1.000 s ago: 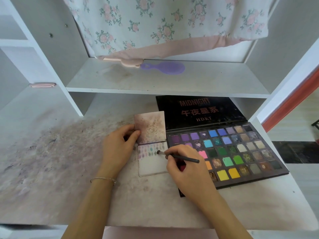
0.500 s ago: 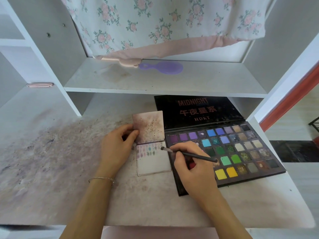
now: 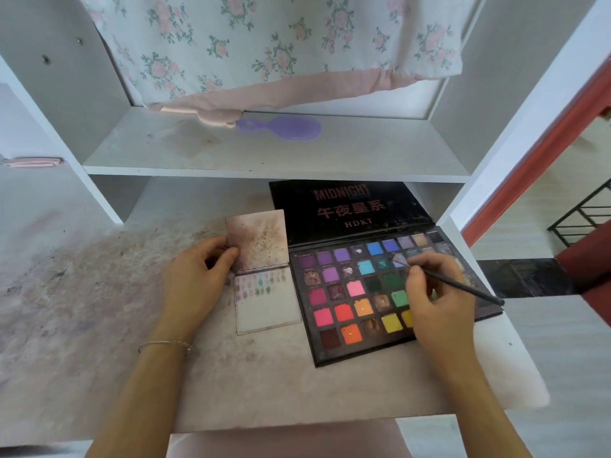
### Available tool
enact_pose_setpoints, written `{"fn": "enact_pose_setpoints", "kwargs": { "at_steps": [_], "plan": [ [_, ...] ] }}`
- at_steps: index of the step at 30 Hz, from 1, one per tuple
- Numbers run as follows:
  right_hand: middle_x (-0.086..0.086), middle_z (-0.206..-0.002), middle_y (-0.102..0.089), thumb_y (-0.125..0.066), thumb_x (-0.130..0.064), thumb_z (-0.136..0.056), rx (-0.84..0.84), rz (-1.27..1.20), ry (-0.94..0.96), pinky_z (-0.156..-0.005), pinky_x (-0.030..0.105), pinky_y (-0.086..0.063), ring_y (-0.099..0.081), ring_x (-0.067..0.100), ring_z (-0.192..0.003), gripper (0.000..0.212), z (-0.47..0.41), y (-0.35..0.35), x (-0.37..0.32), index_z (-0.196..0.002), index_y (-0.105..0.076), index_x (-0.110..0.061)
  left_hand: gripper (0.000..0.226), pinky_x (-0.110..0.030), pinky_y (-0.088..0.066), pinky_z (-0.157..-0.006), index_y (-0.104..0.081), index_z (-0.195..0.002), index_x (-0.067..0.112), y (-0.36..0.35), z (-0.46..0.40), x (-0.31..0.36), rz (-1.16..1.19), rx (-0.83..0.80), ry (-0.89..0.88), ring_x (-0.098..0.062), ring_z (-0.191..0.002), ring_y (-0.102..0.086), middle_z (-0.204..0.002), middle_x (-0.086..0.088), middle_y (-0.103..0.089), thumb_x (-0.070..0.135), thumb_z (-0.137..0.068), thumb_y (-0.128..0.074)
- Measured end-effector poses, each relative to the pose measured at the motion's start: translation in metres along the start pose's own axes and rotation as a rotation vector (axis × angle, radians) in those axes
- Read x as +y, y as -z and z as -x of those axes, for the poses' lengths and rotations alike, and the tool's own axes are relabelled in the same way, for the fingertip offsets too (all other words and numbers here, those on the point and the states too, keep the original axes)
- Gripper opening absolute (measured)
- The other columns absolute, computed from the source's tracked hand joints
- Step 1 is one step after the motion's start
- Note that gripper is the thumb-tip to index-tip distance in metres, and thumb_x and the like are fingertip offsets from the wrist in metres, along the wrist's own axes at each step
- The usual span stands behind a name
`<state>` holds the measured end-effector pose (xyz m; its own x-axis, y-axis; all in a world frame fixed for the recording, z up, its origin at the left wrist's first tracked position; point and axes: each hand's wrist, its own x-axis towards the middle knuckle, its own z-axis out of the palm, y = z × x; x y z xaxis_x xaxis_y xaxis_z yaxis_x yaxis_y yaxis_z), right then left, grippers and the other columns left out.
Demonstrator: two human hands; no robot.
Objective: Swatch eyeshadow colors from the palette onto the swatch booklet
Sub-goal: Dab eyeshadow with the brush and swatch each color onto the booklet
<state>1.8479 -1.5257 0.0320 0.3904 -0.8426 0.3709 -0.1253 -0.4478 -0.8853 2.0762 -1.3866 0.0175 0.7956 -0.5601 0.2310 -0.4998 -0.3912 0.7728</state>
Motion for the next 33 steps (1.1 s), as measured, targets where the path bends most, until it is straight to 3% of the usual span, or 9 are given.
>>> {"fn": "enact_pose_setpoints", "kwargs": {
  "at_steps": [2,5,9,12,14,18,22,33],
  "plan": [
    [-0.004,-0.079,-0.059,-0.049,-0.001,-0.088,0.078,0.023,-0.046,-0.053,0.015,-0.051,-0.06,0.008,-0.072,0.033,-0.006,0.011,0.005,-0.083,-0.051,-0.034,0.018,-0.012,-0.038,-0.065,-0.068,-0.102,0.014,0.0,0.0,0.001,-0.01,-0.005,-0.003,-0.01,-0.074,-0.058,-0.083,0.008,-0.063,0.014,-0.087,-0.059],
    [-0.005,-0.072,-0.059,-0.049,-0.003,-0.088,0.193,0.063,-0.11,-0.047,0.007,-0.045,-0.059,-0.002,-0.062,0.026,-0.014,0.027,0.014,-0.084,-0.052,-0.029,0.019,-0.012,-0.036,-0.065,-0.068,-0.103,0.013,0.0,0.0,0.001,-0.019,-0.005,-0.003,-0.011,-0.076,-0.057,-0.084,0.009,-0.062,0.013,-0.087,-0.059],
    [0.0,-0.063,-0.055,-0.048,-0.006,-0.089,0.258,0.176,-0.152,-0.044,0.012,-0.042,-0.054,0.01,-0.055,0.018,-0.02,0.039,0.027,-0.086,-0.052,-0.023,0.019,-0.015,-0.036,-0.065,-0.068,-0.103,0.011,0.0,0.001,0.0,-0.033,-0.004,-0.012,-0.013,-0.079,-0.057,-0.086,0.007,-0.062,0.013,-0.086,-0.059],
    [-0.005,-0.062,-0.052,-0.046,-0.006,-0.089,0.285,0.252,-0.157,-0.048,0.003,-0.038,-0.053,-0.006,-0.057,0.015,-0.02,0.041,0.033,-0.086,-0.052,-0.019,0.018,-0.023,-0.039,-0.071,-0.068,-0.102,0.011,0.001,0.001,0.001,-0.043,-0.008,-0.01,-0.014,-0.08,-0.058,-0.086,0.006,-0.063,0.013,-0.086,-0.059],
    [-0.007,-0.063,-0.052,-0.046,-0.007,-0.09,0.277,0.278,-0.164,-0.049,0.002,-0.037,-0.053,-0.008,-0.058,0.014,-0.02,0.042,0.035,-0.086,-0.052,-0.019,0.02,-0.026,-0.04,-0.075,-0.068,-0.104,0.012,0.0,0.001,0.001,-0.041,-0.014,0.0,-0.015,-0.082,-0.059,-0.088,0.005,-0.064,0.014,-0.086,-0.059],
    [-0.005,-0.057,-0.051,-0.045,-0.007,-0.09,0.2,0.332,-0.155,-0.044,0.008,-0.038,-0.049,0.006,-0.053,0.015,-0.021,0.041,0.037,-0.085,-0.051,-0.02,0.021,-0.028,-0.042,-0.077,-0.067,-0.105,0.012,0.0,0.001,0.0,-0.044,-0.014,0.016,-0.017,-0.084,-0.06,-0.092,0.001,-0.067,0.015,-0.086,-0.059],
    [-0.006,-0.055,-0.048,-0.044,-0.008,-0.09,0.164,0.415,-0.177,-0.045,0.011,-0.029,-0.047,0.003,-0.054,0.015,-0.023,0.041,0.039,-0.08,-0.05,-0.018,0.021,-0.028,-0.041,-0.077,-0.067,-0.105,0.011,0.001,0.002,0.002,-0.044,-0.012,0.019,-0.016,-0.082,-0.059,-0.087,0.005,-0.063,0.014,-0.086,-0.059],
    [-0.008,-0.055,-0.047,-0.045,-0.009,-0.089,0.19,0.431,-0.184,-0.044,0.011,-0.029,-0.046,0.002,-0.053,0.025,-0.022,0.04,0.035,-0.069,-0.045,-0.024,0.019,-0.026,-0.039,-0.077,-0.068,-0.104,0.012,0.002,0.003,0.005,-0.041,-0.017,0.009,-0.015,-0.084,-0.057,-0.09,0.004,-0.064,0.014,-0.087,-0.059]
  ]
}}
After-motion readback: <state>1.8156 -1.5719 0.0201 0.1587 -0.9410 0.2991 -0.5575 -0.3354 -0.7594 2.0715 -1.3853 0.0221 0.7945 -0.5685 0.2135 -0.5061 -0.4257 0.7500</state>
